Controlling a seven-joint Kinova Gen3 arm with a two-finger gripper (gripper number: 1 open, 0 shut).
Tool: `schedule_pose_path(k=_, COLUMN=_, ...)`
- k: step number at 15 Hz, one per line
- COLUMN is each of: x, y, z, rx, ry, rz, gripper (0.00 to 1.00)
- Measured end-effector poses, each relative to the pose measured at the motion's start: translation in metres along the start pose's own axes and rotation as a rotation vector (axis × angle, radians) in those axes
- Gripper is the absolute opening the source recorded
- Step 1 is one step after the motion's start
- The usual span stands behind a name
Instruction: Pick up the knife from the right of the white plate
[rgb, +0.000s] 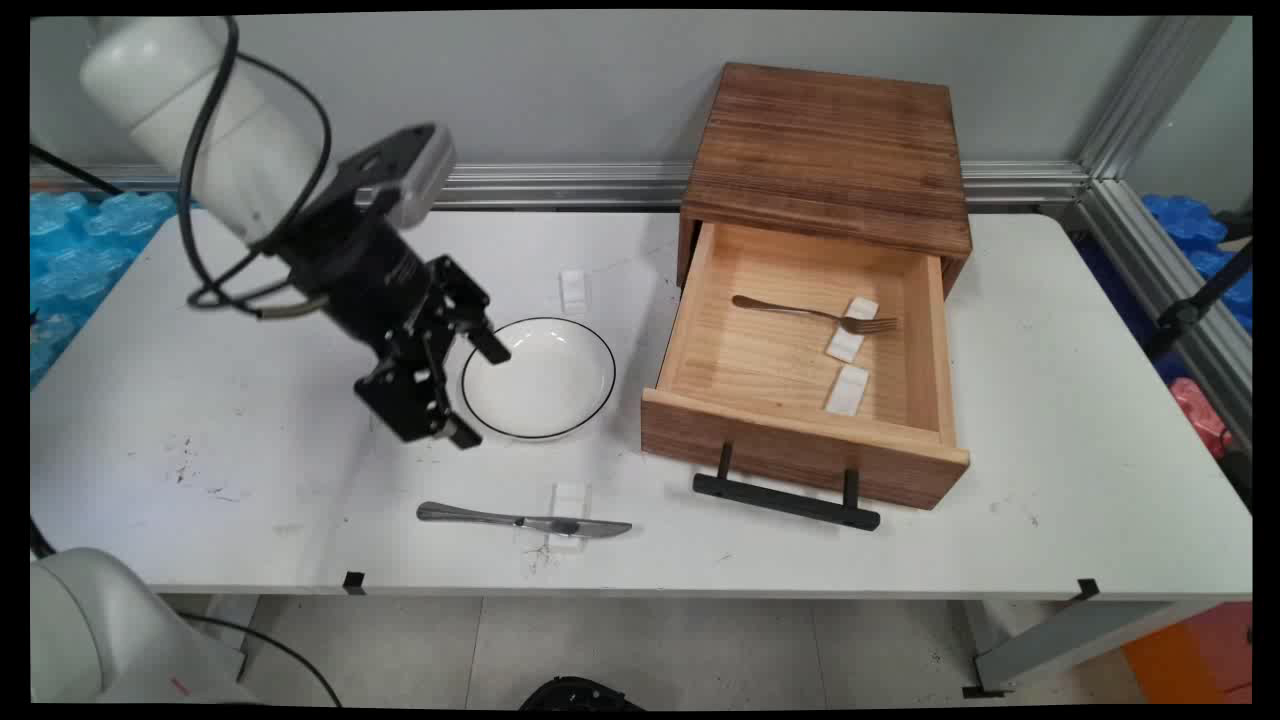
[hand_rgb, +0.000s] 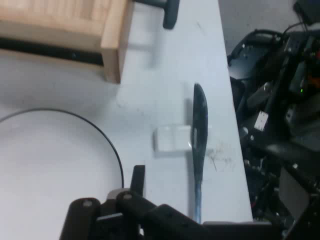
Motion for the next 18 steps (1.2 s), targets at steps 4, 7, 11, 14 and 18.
schedule_pose_path(k=4, x=-0.018, y=0.011, z=0.015, rx=0.007, ry=-0.051, rz=0.046, gripper=1.00)
schedule_pose_path(k=7, x=-0.026, y=0.017, z=0.029, rx=0.012, ry=-0.081, rz=0.074, gripper=1.00)
schedule_pose_path(k=11, x=-0.029, y=0.023, z=0.045, rx=0.013, ry=-0.101, rz=0.083, gripper=1.00)
schedule_pose_path(k=14, x=-0.029, y=0.026, z=0.058, rx=0.010, ry=-0.111, rz=0.076, gripper=1.00)
schedule_pose_path(k=18, x=-0.029, y=0.029, z=0.075, rx=0.003, ry=-0.126, rz=0.053, gripper=1.00)
